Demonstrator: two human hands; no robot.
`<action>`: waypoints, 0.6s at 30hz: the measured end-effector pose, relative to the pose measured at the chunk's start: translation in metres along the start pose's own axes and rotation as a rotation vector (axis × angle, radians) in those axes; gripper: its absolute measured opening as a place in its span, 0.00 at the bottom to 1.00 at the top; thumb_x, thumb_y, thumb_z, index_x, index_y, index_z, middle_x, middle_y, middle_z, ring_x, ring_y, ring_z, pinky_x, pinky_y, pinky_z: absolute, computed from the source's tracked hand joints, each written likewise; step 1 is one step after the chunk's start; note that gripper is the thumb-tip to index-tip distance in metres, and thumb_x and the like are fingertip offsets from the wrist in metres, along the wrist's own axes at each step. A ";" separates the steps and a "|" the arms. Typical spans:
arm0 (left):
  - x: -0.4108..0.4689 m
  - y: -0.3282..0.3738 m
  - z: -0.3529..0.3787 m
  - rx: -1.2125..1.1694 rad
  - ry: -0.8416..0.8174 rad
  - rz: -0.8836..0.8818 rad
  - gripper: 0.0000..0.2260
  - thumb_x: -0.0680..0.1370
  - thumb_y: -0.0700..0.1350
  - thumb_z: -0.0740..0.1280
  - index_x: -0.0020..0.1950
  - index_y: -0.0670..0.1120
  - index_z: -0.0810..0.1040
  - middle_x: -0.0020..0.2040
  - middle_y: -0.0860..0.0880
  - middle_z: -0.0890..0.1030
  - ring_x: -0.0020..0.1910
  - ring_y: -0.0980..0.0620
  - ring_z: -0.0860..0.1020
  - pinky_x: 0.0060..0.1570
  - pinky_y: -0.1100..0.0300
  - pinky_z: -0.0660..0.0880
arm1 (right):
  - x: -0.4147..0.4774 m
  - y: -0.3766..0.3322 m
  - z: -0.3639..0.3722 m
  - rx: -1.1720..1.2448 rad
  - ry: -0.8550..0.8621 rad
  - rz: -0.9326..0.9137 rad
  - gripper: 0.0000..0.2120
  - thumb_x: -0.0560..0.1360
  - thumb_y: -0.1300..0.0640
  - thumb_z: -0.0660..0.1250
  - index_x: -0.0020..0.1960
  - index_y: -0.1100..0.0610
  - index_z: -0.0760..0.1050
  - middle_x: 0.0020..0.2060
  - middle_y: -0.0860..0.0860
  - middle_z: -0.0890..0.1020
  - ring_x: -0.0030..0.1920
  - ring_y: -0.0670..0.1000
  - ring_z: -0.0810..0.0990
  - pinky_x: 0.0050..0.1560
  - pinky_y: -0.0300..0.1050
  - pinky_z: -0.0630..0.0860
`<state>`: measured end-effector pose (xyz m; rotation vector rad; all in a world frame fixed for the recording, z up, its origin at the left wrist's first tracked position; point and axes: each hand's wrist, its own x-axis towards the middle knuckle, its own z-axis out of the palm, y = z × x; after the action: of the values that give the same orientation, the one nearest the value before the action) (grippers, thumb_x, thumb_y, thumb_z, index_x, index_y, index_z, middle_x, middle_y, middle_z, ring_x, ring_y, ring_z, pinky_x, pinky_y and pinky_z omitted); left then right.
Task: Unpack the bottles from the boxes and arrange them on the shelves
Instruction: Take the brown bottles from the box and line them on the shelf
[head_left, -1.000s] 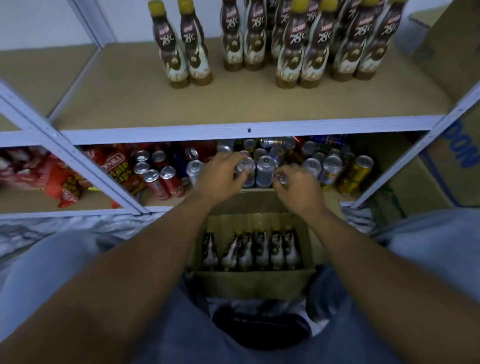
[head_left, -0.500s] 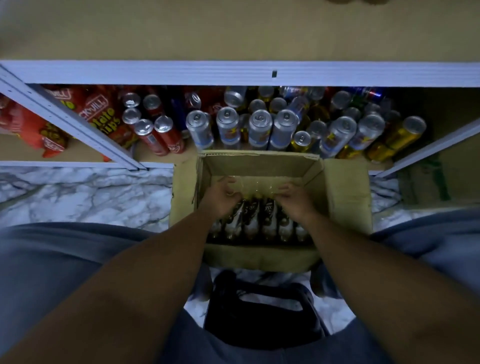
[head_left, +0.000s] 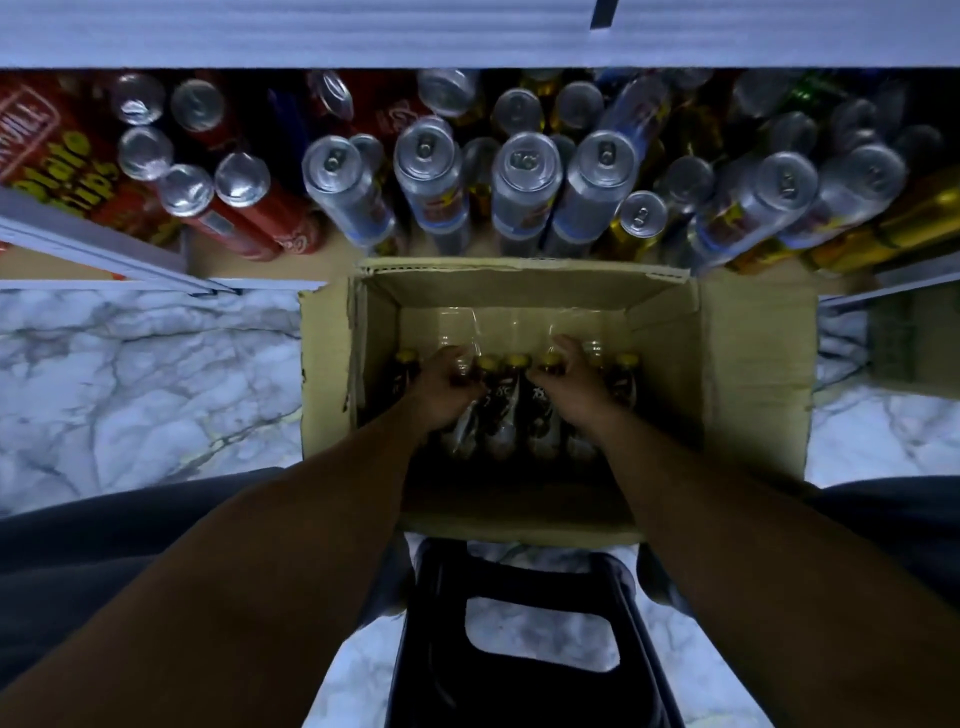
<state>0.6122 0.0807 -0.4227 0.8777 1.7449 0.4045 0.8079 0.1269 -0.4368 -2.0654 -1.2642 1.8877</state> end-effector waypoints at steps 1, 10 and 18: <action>0.004 -0.001 0.002 -0.013 -0.013 0.002 0.22 0.73 0.30 0.74 0.66 0.35 0.76 0.60 0.43 0.79 0.59 0.47 0.78 0.51 0.68 0.73 | 0.003 -0.001 0.002 -0.018 0.003 0.005 0.34 0.78 0.56 0.70 0.79 0.45 0.58 0.67 0.50 0.73 0.58 0.52 0.74 0.51 0.44 0.73; 0.017 -0.027 0.005 -0.130 -0.105 -0.046 0.27 0.71 0.27 0.74 0.69 0.37 0.72 0.59 0.42 0.80 0.59 0.44 0.79 0.62 0.41 0.77 | 0.007 0.007 0.017 0.011 0.034 -0.047 0.31 0.72 0.64 0.75 0.70 0.45 0.71 0.65 0.52 0.77 0.62 0.55 0.77 0.60 0.54 0.79; -0.010 0.011 -0.018 -0.187 -0.103 0.114 0.26 0.73 0.26 0.72 0.67 0.43 0.72 0.57 0.43 0.79 0.57 0.47 0.78 0.51 0.60 0.79 | -0.035 -0.018 -0.005 0.169 0.066 -0.231 0.27 0.73 0.63 0.77 0.69 0.52 0.73 0.58 0.55 0.82 0.59 0.54 0.80 0.53 0.44 0.78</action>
<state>0.6012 0.0836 -0.4023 0.8494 1.5406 0.5785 0.8063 0.1201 -0.3983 -1.7977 -1.2223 1.7446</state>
